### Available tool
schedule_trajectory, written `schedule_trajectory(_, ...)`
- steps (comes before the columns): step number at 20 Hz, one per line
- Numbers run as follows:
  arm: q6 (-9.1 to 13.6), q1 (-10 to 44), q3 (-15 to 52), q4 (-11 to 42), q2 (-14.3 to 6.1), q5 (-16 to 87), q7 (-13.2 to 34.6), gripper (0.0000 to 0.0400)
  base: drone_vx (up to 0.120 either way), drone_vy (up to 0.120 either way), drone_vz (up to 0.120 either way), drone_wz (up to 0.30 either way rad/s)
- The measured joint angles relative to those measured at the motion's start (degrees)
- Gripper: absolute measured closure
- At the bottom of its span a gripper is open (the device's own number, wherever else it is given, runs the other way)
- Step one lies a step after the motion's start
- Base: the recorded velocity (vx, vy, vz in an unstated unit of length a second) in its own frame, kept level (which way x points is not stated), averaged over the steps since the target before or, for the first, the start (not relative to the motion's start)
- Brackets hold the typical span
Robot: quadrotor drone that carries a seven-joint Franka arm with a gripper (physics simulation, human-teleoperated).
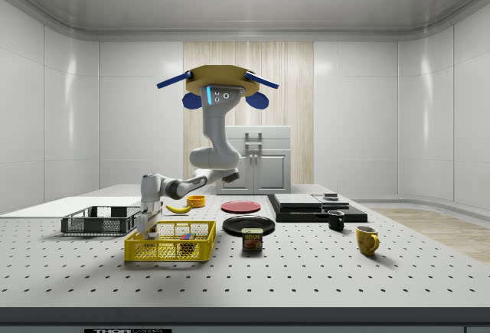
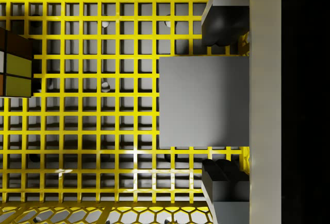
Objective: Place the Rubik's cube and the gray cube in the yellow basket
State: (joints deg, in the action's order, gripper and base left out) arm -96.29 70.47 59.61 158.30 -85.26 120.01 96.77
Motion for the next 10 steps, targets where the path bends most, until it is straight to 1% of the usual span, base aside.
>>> schedule_trajectory(2, 0.51, -0.31, 0.68, 0.41, 0.09, -0.58, -0.07, 0.0033, 0.000, 0.000, 0.000, 0.000)
schedule_trajectory(4, 1.17, -0.69, 1.73, 0.99, 0.15, -1.51, -0.13, 0.0020, 0.000, 0.000, 0.000, 0.000)
schedule_trajectory(10, 3.23, -1.76, 5.51, 2.77, 0.27, -4.95, -0.18, 0.0005, 0.000, 0.000, 0.000, 0.000)
